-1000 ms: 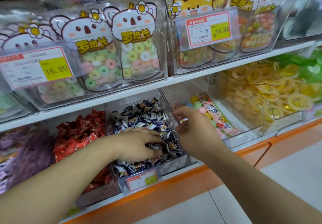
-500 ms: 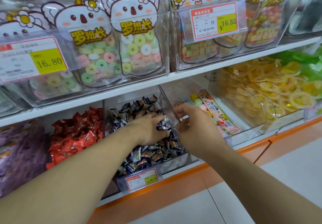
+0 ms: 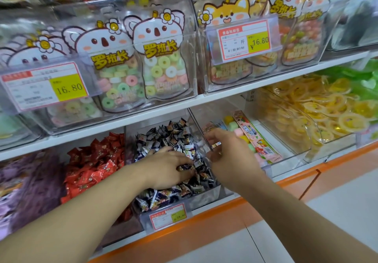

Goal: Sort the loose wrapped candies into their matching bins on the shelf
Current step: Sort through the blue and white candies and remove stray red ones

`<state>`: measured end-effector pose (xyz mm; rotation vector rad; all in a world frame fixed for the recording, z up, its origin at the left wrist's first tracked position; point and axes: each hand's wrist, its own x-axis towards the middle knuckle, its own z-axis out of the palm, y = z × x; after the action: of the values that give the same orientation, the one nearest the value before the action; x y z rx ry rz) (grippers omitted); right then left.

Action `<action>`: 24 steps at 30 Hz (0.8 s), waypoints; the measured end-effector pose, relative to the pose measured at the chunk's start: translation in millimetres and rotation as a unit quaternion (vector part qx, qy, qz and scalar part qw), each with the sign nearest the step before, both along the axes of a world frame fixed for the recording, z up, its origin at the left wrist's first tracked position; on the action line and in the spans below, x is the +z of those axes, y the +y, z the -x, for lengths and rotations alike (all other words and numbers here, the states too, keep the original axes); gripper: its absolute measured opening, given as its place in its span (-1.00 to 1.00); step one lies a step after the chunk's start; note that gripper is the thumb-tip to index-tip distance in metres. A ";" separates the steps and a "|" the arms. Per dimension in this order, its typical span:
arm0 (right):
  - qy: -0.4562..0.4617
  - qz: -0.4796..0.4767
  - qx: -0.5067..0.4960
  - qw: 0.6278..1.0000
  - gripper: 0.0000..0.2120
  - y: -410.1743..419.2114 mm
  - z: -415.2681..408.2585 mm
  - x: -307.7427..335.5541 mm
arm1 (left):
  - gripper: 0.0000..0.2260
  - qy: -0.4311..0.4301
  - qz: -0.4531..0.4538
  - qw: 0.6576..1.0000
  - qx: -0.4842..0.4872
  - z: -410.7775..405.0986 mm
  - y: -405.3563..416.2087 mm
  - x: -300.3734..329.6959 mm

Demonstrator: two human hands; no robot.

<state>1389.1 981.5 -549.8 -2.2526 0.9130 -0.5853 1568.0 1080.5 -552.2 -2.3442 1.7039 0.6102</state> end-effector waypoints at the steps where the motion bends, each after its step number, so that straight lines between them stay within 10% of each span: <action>1: 0.000 0.000 -0.001 1.000 -0.61 -0.3 -0.1 0.0 | -0.49 0.012 0.007 1.000 0.001 0.0 2.3 2.1; 17: 0.001 0.009 0.005 1.000 -0.66 -1.1 -1.0 -2.1 | -0.34 -0.055 -0.049 0.997 -0.030 -0.5 -3.4 -6.4; 24: -0.004 0.015 0.010 1.000 -0.68 -1.3 -1.2 -2.9 | -0.45 -0.118 0.064 0.990 -0.035 -43.7 -24.7 -15.8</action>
<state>1390.3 980.2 -552.7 -2.2813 0.8836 -0.6020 1611.8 1055.8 -568.0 -2.3192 1.7525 0.2067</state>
